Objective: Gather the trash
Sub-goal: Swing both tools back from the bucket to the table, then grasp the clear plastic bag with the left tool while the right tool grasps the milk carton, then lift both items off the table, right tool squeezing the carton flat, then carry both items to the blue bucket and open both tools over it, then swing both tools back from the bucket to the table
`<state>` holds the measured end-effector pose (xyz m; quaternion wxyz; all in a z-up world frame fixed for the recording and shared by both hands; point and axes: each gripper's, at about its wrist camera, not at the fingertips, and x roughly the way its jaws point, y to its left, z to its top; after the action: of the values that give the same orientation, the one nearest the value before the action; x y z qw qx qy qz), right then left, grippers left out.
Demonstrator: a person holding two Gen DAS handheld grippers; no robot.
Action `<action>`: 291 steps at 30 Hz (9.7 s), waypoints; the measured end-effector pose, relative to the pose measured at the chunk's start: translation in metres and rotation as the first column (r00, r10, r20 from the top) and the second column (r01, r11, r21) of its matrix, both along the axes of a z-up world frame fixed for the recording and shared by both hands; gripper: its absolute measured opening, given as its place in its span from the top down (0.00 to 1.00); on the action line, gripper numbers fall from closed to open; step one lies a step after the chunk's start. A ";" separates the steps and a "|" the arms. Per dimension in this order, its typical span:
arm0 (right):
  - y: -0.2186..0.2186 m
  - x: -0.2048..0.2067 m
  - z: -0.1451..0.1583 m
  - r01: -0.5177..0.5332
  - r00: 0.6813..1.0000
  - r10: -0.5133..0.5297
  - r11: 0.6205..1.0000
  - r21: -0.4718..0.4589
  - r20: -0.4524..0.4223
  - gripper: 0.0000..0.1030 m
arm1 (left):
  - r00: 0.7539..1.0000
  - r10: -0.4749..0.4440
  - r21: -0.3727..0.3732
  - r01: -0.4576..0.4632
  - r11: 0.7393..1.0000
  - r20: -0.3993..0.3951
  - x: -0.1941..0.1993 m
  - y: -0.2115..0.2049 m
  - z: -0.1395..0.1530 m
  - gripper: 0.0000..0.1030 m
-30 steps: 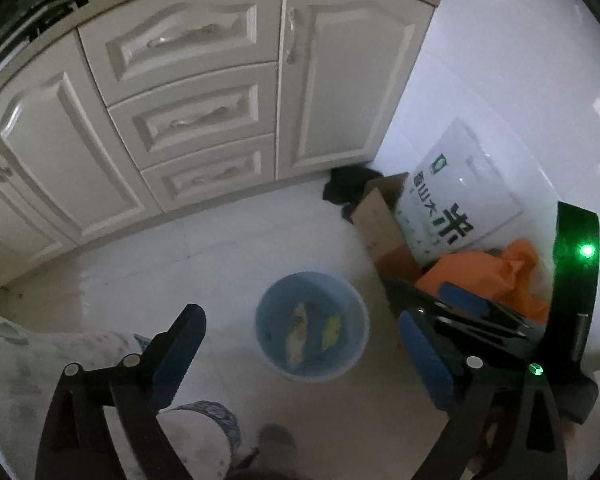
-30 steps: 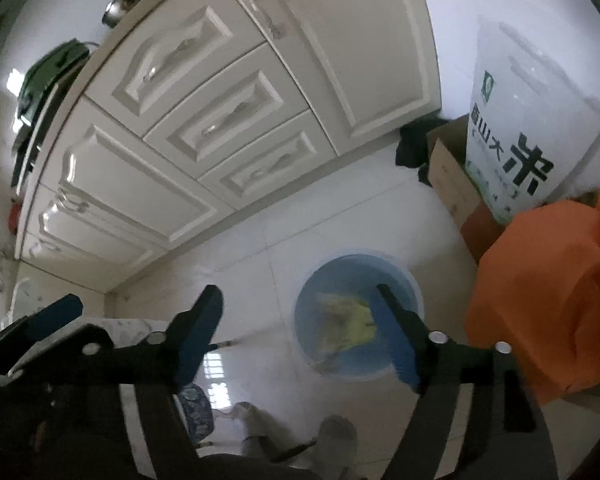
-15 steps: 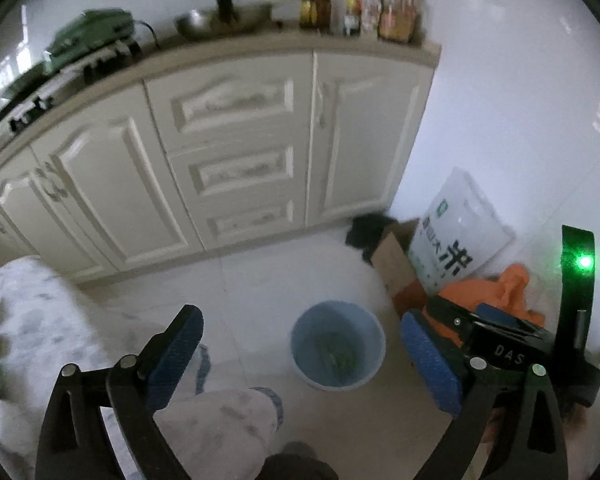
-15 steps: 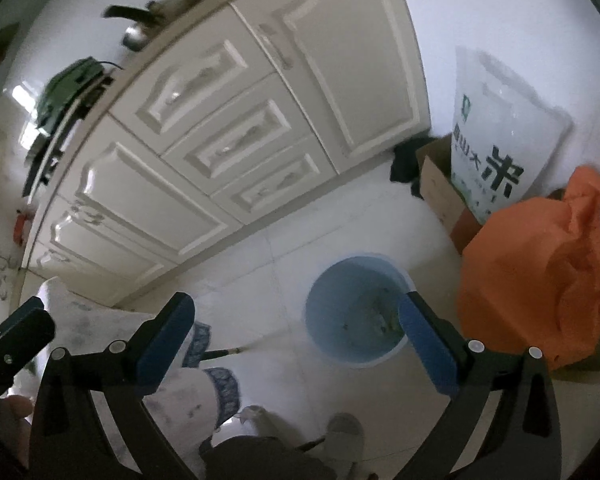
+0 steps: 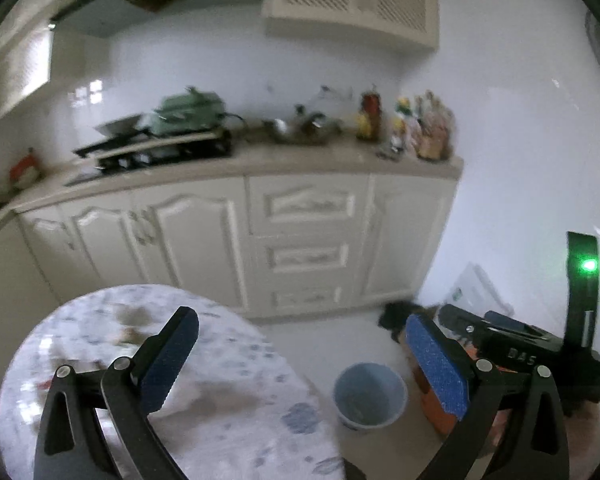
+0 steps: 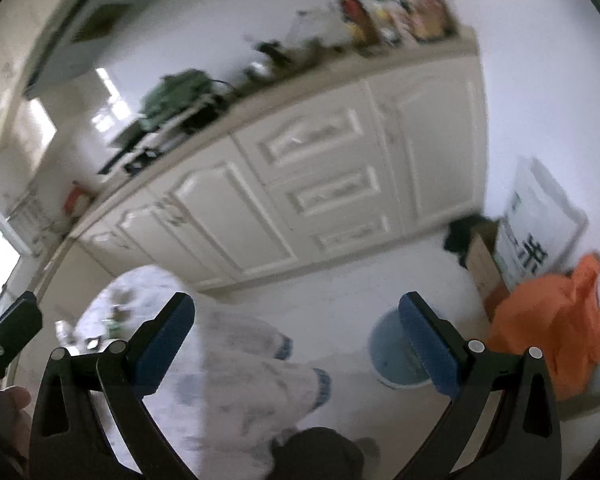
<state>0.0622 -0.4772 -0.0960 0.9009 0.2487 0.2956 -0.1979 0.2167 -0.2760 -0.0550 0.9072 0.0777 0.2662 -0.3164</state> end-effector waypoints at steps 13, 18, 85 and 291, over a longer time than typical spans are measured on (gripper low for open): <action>0.131 0.037 0.072 -0.218 0.968 0.234 0.963 -0.160 0.089 0.00 | 0.958 0.261 -0.097 -0.251 0.963 0.116 -0.125 0.171 0.030 0.01; 0.181 0.046 0.081 -0.313 0.937 0.339 0.923 -0.223 0.088 0.00 | 0.929 0.346 -0.118 -0.332 0.936 0.130 -0.160 0.208 0.030 0.01; 0.304 0.139 -0.118 -0.734 0.651 0.705 0.680 0.007 -0.281 0.34 | 0.801 0.558 0.178 -0.530 0.829 -0.218 -0.010 0.275 -0.109 0.01; 0.288 0.152 -0.034 -0.637 0.771 0.610 0.736 -0.230 -0.183 0.01 | 0.849 0.505 0.003 -0.511 0.860 -0.156 -0.094 0.289 -0.055 0.01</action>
<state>0.2145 -0.1888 -0.1302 0.9255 -0.0039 0.3732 0.0643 0.1225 0.0131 -0.1098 0.9370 -0.0368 0.3392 -0.0753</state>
